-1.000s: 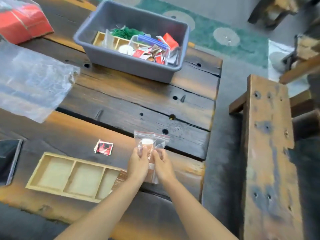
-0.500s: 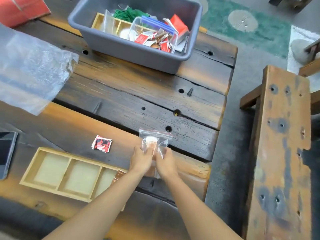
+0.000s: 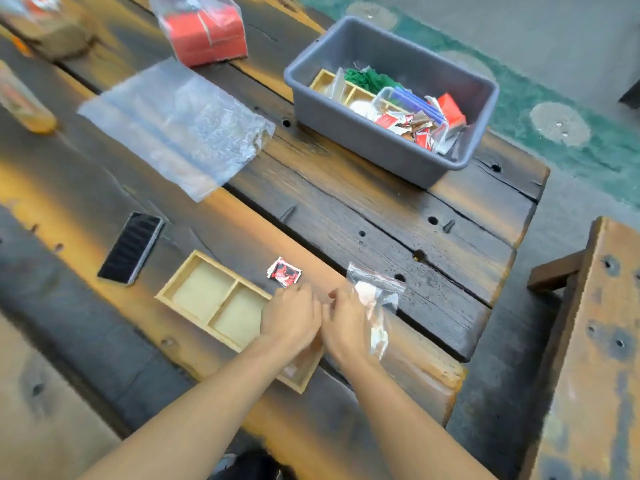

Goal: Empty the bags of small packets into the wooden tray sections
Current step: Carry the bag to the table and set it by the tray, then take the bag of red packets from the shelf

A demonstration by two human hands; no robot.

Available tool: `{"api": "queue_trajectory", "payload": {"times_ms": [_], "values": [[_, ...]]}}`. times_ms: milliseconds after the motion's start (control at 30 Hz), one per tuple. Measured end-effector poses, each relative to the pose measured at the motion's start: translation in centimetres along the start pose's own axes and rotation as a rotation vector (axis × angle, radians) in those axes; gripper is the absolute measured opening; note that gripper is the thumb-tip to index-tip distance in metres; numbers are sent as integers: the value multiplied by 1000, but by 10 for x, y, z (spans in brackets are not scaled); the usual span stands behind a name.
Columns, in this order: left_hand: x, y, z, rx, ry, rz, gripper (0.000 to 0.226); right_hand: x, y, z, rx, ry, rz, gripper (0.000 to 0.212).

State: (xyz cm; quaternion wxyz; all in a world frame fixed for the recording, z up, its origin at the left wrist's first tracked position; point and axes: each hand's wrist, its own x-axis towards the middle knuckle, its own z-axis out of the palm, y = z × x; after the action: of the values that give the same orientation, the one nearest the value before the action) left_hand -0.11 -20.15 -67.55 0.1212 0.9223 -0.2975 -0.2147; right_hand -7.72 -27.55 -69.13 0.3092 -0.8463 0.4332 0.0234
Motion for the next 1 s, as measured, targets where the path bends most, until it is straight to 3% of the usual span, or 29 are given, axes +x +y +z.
{"api": "queue_trajectory", "payload": {"times_ms": [100, 233, 533, 700, 1000], "values": [[-21, -66, -28, 176, 44, -109, 30, -15, -54, 27, -105, -88, -193, 25], [-66, -162, -51, 202, -2, -320, 28, -44, -125, 75, -272, -220, -479, 25], [-274, -364, -95, -18, 85, -868, 29, -212, -298, 209, -704, -621, -1130, 26], [-401, -420, -83, -169, 105, -1138, 34, -323, -355, 277, -949, -875, -1333, 18], [-545, -455, -65, -508, -65, -1395, 43, -485, -384, 352, -1262, -1126, -1711, 43]]}}
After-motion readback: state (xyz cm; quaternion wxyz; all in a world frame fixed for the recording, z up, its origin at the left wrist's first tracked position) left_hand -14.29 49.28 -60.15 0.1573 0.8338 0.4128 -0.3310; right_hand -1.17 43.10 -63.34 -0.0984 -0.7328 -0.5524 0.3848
